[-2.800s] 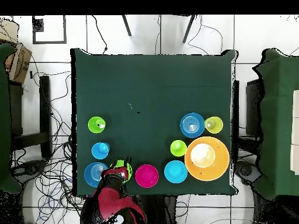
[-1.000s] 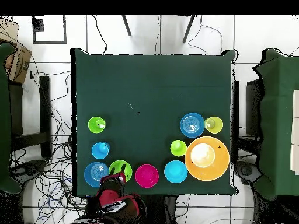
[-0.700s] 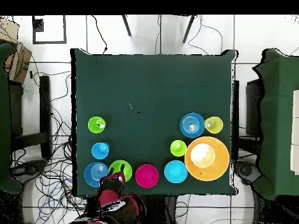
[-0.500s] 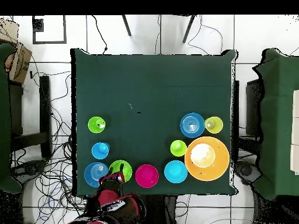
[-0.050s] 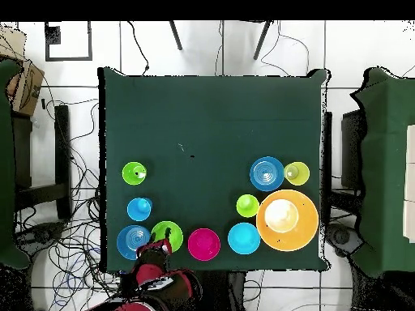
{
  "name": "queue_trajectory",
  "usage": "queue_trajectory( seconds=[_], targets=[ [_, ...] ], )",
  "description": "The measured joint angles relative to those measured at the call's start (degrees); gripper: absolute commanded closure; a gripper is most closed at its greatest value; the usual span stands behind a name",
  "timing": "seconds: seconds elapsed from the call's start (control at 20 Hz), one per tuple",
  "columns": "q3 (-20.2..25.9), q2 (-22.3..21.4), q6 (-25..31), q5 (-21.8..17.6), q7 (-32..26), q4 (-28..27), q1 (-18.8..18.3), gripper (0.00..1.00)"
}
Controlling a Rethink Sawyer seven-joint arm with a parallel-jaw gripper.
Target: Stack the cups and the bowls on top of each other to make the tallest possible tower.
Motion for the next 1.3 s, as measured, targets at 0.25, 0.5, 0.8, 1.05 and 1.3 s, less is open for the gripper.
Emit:
queue_trajectory(
  seconds=[0.25,0.5,0.8,1.05,1.3],
  targets=[
    [0.36,0.91,-0.01,0.01,0.0,-0.05,-0.09,0.0],
    [0.66,1.82,-0.02,0.01,0.0,-0.18,-0.1,0.0],
    [0.66,1.87,-0.01,0.11,0.0,-0.17,0.92,0.0],
    [0.67,0.16,-0.01,1.47,0.01,-0.13,2.89,0.0],
    [0.98,-2.43,-0.01,1.97,0.01,-0.12,3.49,0.0]
  ],
)
